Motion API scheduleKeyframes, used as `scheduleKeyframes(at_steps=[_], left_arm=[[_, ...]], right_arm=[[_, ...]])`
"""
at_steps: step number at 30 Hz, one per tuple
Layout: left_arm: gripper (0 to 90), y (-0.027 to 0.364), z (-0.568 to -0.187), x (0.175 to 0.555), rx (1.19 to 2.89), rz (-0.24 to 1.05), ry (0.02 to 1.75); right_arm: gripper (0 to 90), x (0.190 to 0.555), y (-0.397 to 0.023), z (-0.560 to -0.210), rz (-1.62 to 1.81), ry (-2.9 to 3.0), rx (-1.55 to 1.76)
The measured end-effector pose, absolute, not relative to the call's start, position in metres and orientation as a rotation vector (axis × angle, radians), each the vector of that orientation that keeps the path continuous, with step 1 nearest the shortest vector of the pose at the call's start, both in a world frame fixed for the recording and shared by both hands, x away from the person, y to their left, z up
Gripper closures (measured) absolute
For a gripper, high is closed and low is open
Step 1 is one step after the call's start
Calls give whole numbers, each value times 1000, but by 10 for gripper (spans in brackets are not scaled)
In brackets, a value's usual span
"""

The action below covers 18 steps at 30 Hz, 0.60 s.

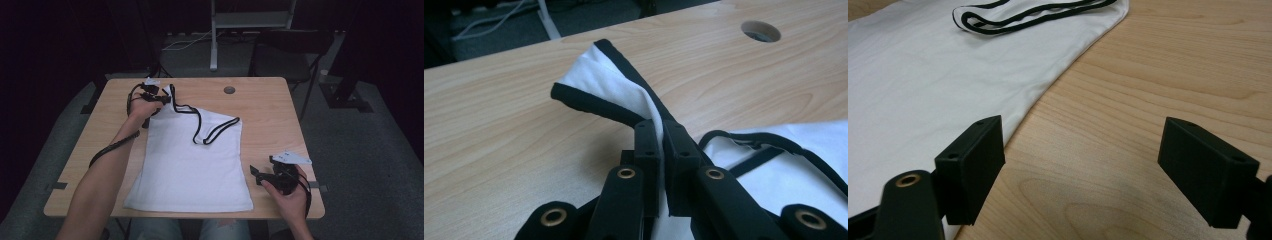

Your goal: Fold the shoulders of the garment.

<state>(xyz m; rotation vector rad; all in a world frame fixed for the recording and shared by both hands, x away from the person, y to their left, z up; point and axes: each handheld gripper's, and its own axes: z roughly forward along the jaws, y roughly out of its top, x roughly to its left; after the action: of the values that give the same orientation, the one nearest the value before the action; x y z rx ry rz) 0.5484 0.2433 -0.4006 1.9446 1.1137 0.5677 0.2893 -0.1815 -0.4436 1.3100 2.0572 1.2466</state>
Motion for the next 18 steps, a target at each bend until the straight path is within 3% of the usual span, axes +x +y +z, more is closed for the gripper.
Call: scheduleKeyframes(at_steps=[18], left_arm=[[865,241,-417,501,1905,639,997]], right_arm=[[181,290,-181,-444,1236,2061,1311]])
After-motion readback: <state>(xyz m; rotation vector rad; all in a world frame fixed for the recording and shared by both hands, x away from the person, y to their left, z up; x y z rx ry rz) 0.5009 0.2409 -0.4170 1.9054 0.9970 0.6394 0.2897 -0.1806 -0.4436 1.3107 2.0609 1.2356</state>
